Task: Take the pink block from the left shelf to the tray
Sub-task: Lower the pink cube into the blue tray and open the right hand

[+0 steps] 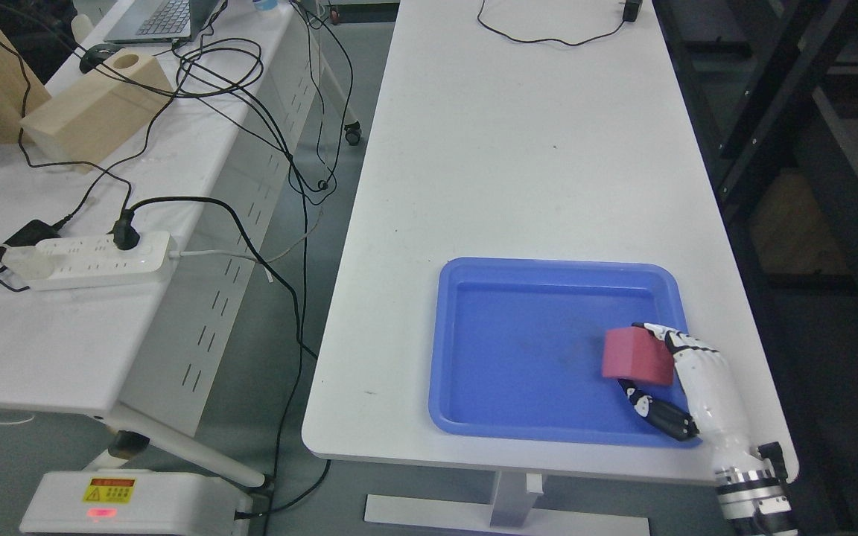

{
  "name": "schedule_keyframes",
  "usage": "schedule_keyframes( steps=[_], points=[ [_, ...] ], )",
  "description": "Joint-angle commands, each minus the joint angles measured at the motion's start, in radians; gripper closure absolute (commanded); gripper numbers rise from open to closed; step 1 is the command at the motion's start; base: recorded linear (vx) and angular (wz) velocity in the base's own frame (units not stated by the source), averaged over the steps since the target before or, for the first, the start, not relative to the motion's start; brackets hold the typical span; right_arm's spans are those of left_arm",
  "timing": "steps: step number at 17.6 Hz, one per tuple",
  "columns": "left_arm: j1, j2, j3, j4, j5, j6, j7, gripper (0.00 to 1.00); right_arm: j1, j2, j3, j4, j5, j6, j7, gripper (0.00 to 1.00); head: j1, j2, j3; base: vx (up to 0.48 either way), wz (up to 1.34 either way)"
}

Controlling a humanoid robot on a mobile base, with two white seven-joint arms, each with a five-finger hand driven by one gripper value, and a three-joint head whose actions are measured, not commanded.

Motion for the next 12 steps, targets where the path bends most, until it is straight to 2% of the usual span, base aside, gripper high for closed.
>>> schedule_keyframes(
  steps=[1, 2, 3, 4, 12],
  points=[
    [0.020, 0.017, 0.000, -0.017, 0.000, 0.001, 0.000, 0.00, -0.028, 0.003, 0.098, 0.001, 0.047, 0.010, 0.002, 0.73, 0.0000, 0.000, 0.000, 0.000, 0.00],
    [0.020, 0.017, 0.000, -0.017, 0.000, 0.001, 0.000, 0.00, -0.028, 0.003, 0.096, 0.001, 0.047, 0.016, 0.002, 0.66, 0.0000, 0.000, 0.000, 0.000, 0.00],
    [0.020, 0.017, 0.000, -0.017, 0.000, 0.001, 0.000, 0.00, -0.026, 0.000, 0.094, 0.001, 0.047, 0.029, 0.002, 0.50, 0.0000, 0.000, 0.000, 0.000, 0.00],
    [0.020, 0.017, 0.000, -0.017, 0.000, 0.001, 0.000, 0.00, -0.025, -0.001, 0.090, 0.001, 0.046, 0.030, 0.002, 0.41, 0.0000, 0.000, 0.000, 0.000, 0.00],
    [0.020, 0.017, 0.000, -0.017, 0.000, 0.001, 0.000, 0.00, 0.001, -0.004, 0.065, 0.000, 0.035, 0.032, -0.001, 0.19, 0.0000, 0.000, 0.000, 0.000, 0.00]
  ],
)
